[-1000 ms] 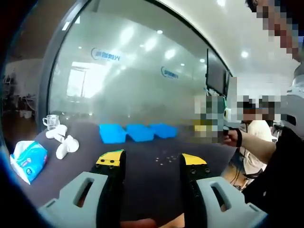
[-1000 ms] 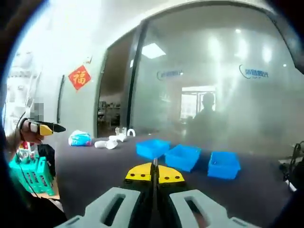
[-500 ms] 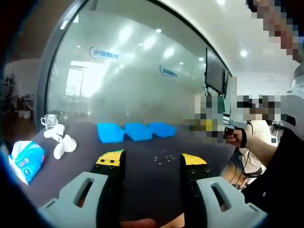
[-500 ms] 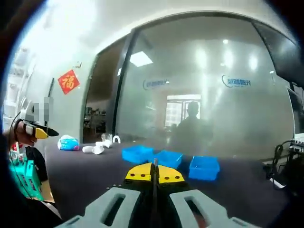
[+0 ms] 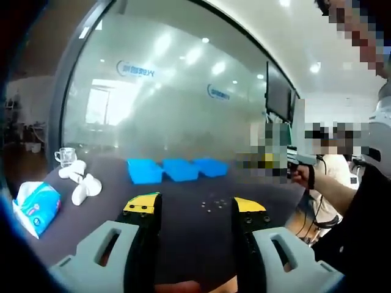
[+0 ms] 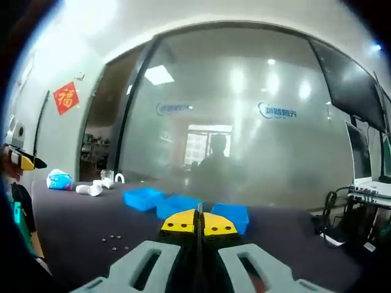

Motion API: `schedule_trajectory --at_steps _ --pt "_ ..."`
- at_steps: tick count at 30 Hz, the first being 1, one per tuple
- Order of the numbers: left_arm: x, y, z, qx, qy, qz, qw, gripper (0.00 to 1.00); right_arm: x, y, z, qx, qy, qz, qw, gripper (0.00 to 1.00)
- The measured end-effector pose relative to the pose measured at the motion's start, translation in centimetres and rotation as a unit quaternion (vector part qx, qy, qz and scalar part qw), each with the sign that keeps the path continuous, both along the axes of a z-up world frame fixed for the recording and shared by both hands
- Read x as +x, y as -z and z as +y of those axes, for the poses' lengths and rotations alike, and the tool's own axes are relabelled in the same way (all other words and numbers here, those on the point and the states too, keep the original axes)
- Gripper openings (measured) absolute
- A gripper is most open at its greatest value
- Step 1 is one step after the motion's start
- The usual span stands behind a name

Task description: Sort the screws, nuts, and washers into the corresponding bins

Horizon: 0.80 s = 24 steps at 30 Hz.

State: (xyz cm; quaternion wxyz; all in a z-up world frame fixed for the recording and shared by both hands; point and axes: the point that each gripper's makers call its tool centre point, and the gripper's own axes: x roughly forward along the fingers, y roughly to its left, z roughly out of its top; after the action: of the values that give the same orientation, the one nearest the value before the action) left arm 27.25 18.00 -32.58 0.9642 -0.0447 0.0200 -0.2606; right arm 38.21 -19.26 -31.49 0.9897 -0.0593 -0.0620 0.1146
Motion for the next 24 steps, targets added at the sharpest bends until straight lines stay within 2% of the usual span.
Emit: schedule_trajectory --at_steps 5,10,24 --pt "0.1 0.0 0.1 -0.001 -0.001 0.0 1.0 0.45 0.6 -0.4 -0.2 -0.003 0.005 -0.002 1.0 0.0" --pt "0.1 0.1 0.1 -0.003 -0.001 0.001 1.0 0.45 2.5 -1.2 -0.3 -0.012 0.004 -0.006 0.9999 0.0" --pt "0.2 0.3 0.5 -0.011 -0.01 0.003 0.9999 0.45 12.0 -3.0 0.2 -0.032 0.001 0.003 0.9995 0.0"
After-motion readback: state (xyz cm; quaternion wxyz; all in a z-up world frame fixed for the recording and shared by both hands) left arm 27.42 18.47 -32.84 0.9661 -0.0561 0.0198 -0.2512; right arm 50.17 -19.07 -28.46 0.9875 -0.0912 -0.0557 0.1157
